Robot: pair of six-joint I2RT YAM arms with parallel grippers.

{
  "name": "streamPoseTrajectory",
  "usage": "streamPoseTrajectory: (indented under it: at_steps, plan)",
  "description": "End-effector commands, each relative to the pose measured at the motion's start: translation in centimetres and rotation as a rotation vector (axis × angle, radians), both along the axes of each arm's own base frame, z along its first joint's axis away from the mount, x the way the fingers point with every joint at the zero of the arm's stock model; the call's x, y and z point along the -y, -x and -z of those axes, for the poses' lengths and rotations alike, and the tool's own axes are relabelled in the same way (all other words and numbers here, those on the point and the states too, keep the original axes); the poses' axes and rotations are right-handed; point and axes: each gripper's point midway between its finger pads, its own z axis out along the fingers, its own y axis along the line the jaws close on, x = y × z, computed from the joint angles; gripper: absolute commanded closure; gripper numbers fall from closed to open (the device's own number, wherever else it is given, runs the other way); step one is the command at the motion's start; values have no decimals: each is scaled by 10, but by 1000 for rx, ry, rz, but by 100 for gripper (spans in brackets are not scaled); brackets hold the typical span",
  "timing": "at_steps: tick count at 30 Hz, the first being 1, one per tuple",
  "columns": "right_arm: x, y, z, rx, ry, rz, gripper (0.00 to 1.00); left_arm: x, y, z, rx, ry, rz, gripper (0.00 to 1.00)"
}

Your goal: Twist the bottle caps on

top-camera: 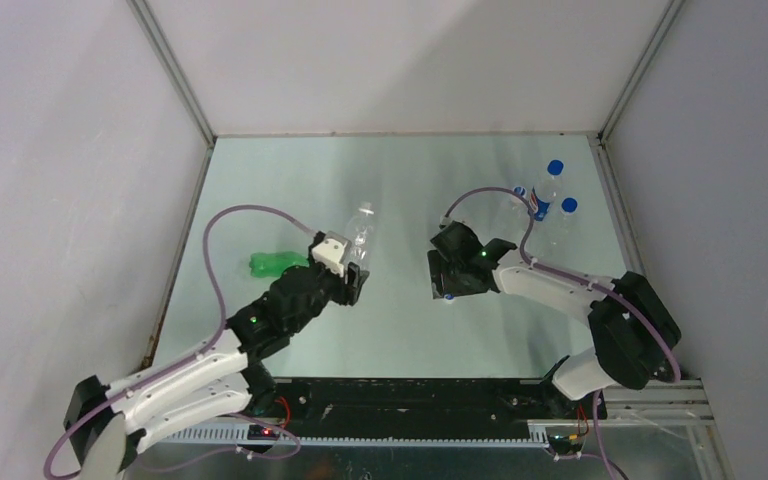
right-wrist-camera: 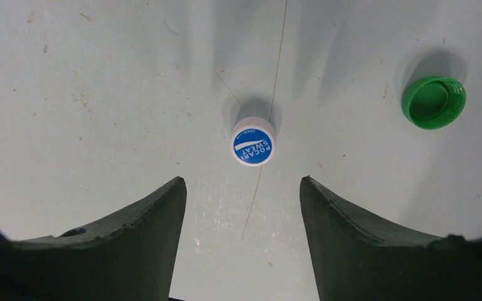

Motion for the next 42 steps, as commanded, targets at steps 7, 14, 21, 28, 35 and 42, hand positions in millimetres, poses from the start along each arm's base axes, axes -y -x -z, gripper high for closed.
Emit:
streamPoseTrajectory:
  at_steps: [7, 14, 21, 28, 35, 42]
  plan:
    - [-14, -14, 6, -49, 9, 24, 40, -14, 1, -98, 357, 106, 31, 53]
    - [-13, -17, 20, -84, 41, 47, 44, -20, 5, -106, 448, 120, 36, 55]
    - [-9, -19, 28, -101, 57, 75, 45, -23, 10, -106, 522, 151, 46, 60]
    - [-12, -21, 10, -68, 25, 64, 41, -11, 21, -96, 554, 141, 150, 65]
    - [-36, -30, -96, 184, -247, -21, 25, 16, 33, -89, 539, 142, 305, 65]
    - [-43, -31, -224, 527, -546, -112, 14, 31, 38, -96, 550, 159, 380, 65]
